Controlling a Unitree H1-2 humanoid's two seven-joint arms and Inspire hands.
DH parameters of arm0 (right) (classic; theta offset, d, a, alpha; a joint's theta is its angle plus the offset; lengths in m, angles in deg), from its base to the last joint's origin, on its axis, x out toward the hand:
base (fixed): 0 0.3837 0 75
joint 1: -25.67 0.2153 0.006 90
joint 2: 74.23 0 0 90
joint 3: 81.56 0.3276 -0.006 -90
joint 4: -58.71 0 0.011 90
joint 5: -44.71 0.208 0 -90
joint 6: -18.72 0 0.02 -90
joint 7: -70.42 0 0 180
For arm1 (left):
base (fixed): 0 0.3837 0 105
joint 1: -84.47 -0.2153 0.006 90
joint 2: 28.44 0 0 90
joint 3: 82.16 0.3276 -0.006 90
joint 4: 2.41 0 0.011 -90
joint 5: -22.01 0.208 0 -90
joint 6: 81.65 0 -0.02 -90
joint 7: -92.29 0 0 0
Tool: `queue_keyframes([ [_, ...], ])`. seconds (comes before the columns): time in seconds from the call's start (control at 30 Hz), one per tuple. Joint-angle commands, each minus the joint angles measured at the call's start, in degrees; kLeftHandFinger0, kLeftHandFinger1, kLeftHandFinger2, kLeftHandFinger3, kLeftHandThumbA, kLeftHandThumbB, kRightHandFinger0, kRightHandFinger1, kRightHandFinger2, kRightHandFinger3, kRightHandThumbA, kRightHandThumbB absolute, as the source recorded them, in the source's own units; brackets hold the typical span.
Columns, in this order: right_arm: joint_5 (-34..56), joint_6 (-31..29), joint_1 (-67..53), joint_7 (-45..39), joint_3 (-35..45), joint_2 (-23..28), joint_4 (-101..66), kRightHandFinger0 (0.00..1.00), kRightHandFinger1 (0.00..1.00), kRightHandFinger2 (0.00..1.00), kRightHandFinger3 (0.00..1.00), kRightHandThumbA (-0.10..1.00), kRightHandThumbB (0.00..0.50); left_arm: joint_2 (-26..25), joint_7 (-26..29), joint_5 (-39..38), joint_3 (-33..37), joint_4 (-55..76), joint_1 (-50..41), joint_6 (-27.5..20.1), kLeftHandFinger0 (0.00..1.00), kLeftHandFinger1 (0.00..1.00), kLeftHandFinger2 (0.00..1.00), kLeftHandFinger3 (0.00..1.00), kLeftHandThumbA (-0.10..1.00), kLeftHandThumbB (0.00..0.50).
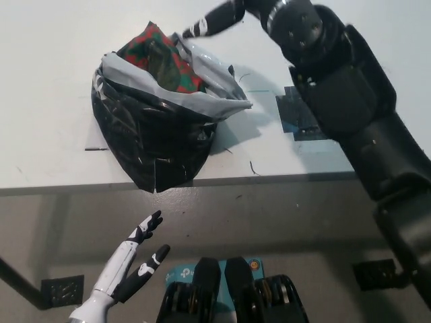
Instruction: The robot uses its right hand to pick up a bag of coffee beans and puts it in the black plastic bag, then the robot grabs the top of the bag and lifts it.
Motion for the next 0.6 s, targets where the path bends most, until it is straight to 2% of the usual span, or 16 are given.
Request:
queue_keyframes([
  [0.0,10.7,11.2,0.8,-22.2,-3.4,7.3,-24.1,1.00,1.00,1.00,1.00,1.00,0.457,-0.6,-0.1,0.3,-0.1,2.0,0.3,-0.1,1.00,1.00,1.00,1.00,0.88,0.250],
  [0.1,8.2,11.2,-0.5,-22.4,-5.5,8.1,-25.2,1.00,1.00,1.00,1.00,1.00,0.426,-0.7,-0.2,0.3,-0.1,1.9,0.2,-0.4,1.00,1.00,1.00,1.00,0.87,0.244],
  [0.2,7.1,10.4,-1.7,-22.7,-7.1,8.1,-24.3,1.00,1.00,1.00,1.00,1.00,0.473,-0.8,-0.4,0.2,0.0,1.6,0.2,-0.5,1.00,1.00,1.00,1.00,0.86,0.238],
  [0.27,5.0,8.9,-1.6,-23.4,-9.4,9.2,-24.6,1.00,1.00,1.00,1.00,1.00,0.462,-0.7,-0.3,-0.1,-0.1,1.3,0.4,-0.9,1.00,1.00,1.00,1.00,0.86,0.235],
  [0.3,4.8,8.8,-1.6,-23.6,-9.8,9.4,-24.5,1.00,1.00,1.00,1.00,1.00,0.468,-0.7,-0.4,-0.1,-0.1,1.4,0.3,-0.6,1.00,1.00,1.00,1.00,0.86,0.241],
  [0.47,6.1,9.4,-2.6,-25.2,-10.7,9.0,-22.5,1.00,1.00,1.00,1.00,1.00,0.436,-0.8,-0.5,-0.2,-0.2,1.5,0.1,-0.3,1.00,1.00,1.00,1.00,0.86,0.239],
  [0.57,4.7,10.5,-3.3,-25.8,-12.5,9.0,-23.0,1.00,1.00,1.00,1.00,1.00,0.449,-0.8,-0.7,-0.6,-0.1,1.2,0.0,-0.5,1.00,1.00,1.00,1.00,0.85,0.232],
])
